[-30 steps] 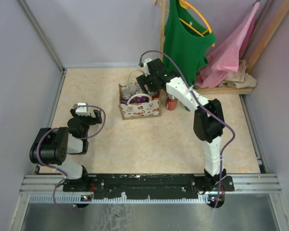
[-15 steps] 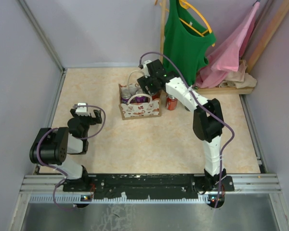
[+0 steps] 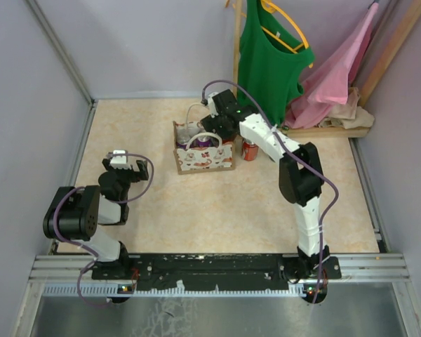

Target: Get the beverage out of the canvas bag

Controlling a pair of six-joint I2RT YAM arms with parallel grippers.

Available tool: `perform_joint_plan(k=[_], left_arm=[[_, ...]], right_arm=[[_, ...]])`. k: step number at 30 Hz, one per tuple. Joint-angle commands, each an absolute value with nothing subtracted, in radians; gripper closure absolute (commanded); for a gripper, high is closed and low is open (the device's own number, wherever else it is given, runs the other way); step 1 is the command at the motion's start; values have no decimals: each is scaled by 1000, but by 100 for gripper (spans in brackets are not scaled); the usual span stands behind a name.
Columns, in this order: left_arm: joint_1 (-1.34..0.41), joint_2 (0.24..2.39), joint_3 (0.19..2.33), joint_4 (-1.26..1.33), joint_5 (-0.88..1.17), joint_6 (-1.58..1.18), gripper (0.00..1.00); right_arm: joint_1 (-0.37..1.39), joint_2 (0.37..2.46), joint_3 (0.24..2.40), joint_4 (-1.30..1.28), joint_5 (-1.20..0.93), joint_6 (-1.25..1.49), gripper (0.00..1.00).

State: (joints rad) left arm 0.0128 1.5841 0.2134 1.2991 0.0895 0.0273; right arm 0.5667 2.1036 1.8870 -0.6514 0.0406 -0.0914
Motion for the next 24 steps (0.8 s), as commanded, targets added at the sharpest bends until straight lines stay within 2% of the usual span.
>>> perform_joint_plan(k=[1, 13, 17, 20, 22, 24], left_arm=[[11, 1592, 225, 1312, 89, 35, 0], [9, 1593, 225, 1312, 89, 35, 0], [11, 1592, 225, 1311, 89, 35, 0], [10, 1592, 226, 1312, 88, 35, 0], [10, 1592, 226, 1312, 88, 35, 0], [11, 1592, 226, 1312, 89, 35, 0]], right_arm=[[552, 2137, 1884, -713, 73, -102, 25], [566, 2177, 1865, -665, 67, -87, 26], [586, 2191, 1862, -660, 66, -91, 35], [600, 2203, 1862, -657, 66, -92, 48], [605, 2211, 1865, -659, 68, -92, 46], [607, 2222, 1868, -661, 70, -92, 37]])
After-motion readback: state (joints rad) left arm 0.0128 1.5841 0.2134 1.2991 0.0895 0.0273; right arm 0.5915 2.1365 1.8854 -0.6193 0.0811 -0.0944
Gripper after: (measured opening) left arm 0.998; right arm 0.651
